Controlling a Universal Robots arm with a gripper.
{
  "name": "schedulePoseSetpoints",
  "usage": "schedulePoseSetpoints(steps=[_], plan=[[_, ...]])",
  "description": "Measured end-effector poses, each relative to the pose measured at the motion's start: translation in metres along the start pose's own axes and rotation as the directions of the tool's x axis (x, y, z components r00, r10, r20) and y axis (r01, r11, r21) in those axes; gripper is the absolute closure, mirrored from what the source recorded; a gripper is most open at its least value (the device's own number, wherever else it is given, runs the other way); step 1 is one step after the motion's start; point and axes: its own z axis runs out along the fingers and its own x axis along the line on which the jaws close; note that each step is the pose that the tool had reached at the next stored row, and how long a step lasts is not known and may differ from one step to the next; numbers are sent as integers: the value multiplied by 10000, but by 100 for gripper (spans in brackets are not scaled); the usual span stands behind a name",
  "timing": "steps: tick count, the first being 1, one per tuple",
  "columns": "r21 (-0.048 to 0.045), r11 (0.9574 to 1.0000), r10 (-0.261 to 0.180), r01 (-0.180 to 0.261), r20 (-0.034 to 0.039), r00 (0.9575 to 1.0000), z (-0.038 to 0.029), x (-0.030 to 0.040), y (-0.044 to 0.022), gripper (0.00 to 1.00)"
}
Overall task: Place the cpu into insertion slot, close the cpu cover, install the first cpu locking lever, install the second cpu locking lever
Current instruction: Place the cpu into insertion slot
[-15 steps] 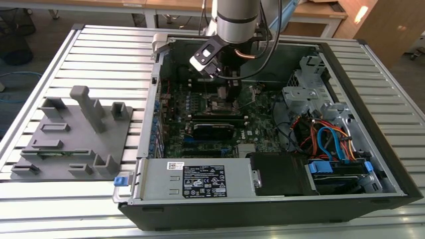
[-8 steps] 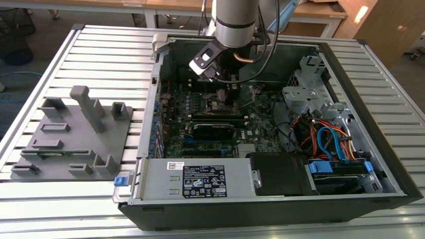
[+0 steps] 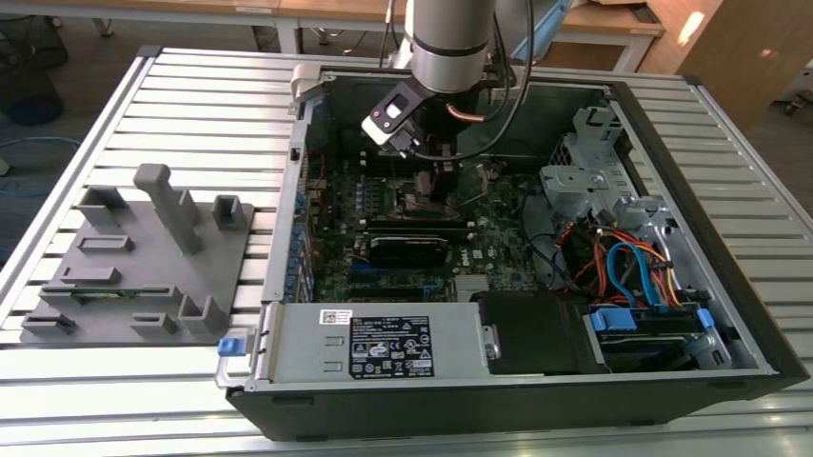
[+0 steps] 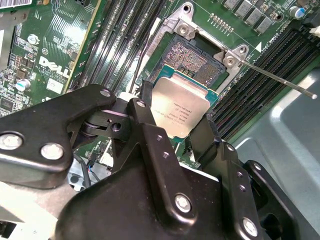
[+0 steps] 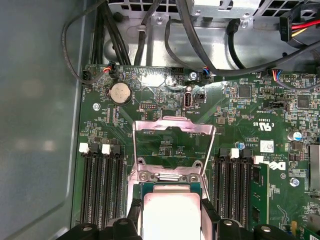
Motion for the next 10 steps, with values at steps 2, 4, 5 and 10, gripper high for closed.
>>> schedulePoseSetpoints(steps=[2,4,5,10], plan=[[0,10000,0,0,0,10000,0,0,0,46],[0,10000,0,0,-1,10000,1,0,0,46],[0,10000,0,0,0,10000,2,0,0,46],[0,10000,0,0,-1,10000,34,2,-2,46]])
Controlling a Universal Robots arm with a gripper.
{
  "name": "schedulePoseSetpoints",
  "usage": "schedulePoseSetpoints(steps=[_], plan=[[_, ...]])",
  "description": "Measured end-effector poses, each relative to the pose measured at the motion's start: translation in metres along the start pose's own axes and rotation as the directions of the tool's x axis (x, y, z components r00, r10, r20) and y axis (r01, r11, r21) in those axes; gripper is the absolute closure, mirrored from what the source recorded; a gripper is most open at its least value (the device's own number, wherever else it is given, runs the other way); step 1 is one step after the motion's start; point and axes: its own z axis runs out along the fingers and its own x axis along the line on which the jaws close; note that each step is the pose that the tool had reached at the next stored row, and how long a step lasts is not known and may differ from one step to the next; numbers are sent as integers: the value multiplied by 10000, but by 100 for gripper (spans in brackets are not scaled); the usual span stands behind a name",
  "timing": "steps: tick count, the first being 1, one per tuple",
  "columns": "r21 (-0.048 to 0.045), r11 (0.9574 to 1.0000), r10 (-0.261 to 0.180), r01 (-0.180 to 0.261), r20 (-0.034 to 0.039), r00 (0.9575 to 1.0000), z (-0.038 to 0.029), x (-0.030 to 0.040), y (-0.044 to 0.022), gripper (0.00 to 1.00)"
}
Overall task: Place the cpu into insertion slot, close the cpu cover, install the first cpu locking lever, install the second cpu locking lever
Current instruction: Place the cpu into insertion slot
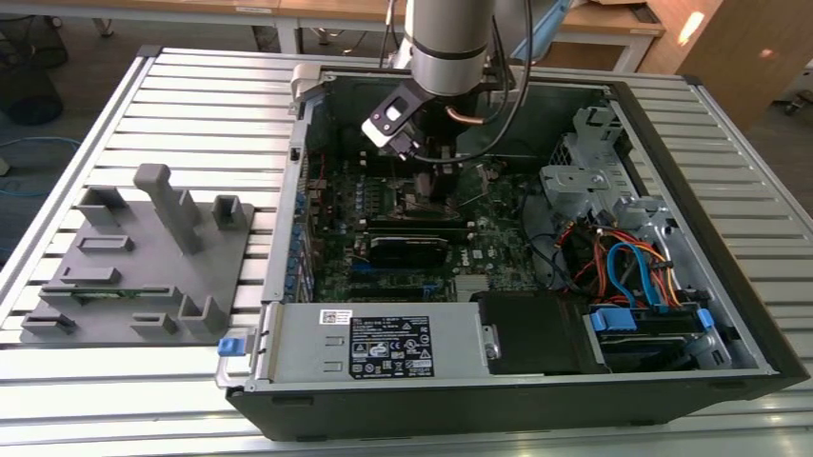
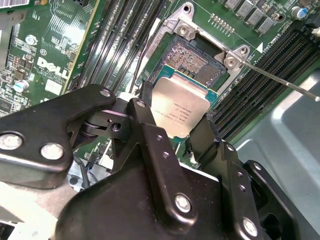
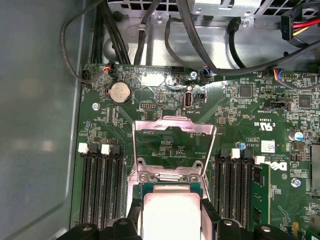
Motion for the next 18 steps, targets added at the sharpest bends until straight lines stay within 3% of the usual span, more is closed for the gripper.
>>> schedulePoseSetpoints(steps=[7,18], plan=[[2,10000,10,-10,2,10000,63,8,-28,46],[1,10000,26,-26,3,10000,83,10,-105,46]])
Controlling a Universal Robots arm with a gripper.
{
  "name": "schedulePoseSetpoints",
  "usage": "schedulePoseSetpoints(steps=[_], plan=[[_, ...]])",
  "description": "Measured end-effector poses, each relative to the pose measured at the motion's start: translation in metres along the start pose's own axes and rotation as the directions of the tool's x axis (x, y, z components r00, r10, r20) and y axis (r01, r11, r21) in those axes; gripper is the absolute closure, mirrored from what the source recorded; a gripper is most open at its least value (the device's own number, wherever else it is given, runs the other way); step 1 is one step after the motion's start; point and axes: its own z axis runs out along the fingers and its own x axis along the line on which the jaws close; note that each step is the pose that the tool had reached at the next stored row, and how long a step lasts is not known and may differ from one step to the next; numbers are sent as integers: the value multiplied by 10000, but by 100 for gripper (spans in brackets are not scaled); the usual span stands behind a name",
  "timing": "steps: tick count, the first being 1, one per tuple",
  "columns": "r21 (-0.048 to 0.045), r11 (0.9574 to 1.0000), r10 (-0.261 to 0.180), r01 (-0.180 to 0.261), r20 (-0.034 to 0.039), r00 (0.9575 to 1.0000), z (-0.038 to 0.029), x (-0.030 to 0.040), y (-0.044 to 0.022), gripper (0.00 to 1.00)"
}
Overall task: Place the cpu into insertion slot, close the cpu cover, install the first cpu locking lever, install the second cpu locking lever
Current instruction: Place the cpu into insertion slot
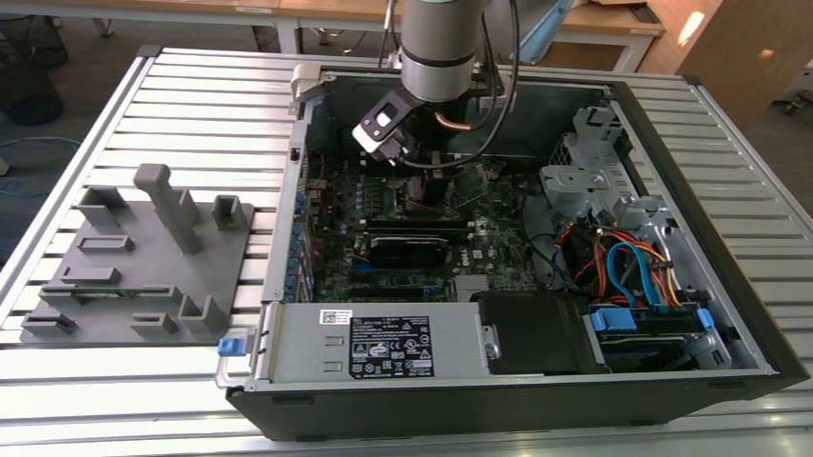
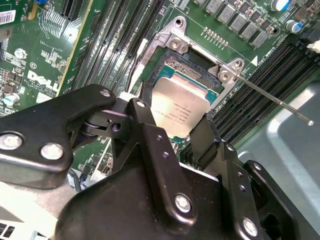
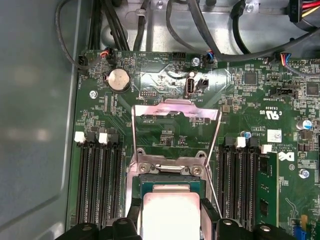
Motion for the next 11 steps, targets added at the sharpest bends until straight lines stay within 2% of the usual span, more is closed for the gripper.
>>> schedulePoseSetpoints(steps=[11], plan=[[0,10000,1,-1,0,10000,18,0,-9,46]])
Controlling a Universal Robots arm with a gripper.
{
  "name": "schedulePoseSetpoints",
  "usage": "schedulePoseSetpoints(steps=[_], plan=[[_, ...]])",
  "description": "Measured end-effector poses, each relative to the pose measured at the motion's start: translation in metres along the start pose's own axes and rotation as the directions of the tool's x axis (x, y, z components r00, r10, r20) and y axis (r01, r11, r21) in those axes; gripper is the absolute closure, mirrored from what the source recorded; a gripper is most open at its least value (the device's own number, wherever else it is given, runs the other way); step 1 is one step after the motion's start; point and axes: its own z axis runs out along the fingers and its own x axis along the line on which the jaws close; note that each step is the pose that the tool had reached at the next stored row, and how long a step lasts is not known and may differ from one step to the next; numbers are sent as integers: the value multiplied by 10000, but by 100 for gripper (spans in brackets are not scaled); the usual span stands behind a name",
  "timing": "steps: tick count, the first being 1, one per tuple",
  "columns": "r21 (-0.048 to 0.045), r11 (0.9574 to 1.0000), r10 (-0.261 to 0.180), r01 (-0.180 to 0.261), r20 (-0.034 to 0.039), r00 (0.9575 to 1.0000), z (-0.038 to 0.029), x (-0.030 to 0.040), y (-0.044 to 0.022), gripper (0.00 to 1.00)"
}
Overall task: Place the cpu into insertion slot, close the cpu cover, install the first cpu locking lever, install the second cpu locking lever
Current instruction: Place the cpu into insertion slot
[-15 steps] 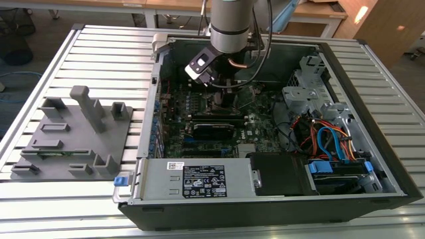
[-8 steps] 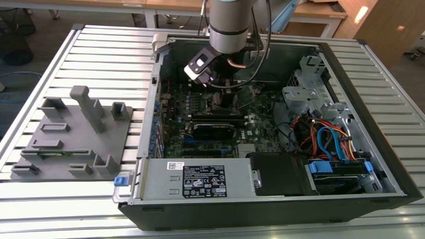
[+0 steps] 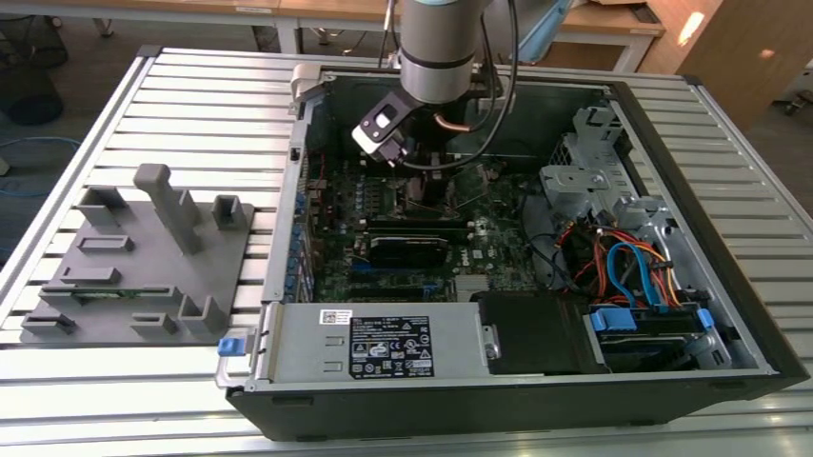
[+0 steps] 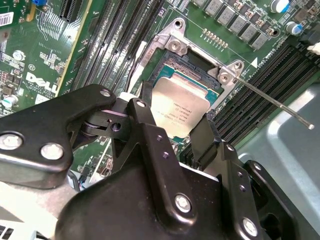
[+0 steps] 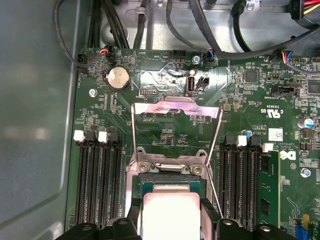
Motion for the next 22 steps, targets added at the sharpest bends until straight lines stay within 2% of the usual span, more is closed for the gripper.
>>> schedulePoseSetpoints(steps=[10,22], plan=[[-1,10000,39,-39,2,10000,34,1,-5,46],[0,10000,97,-97,6,10000,117,0,-12,46]])
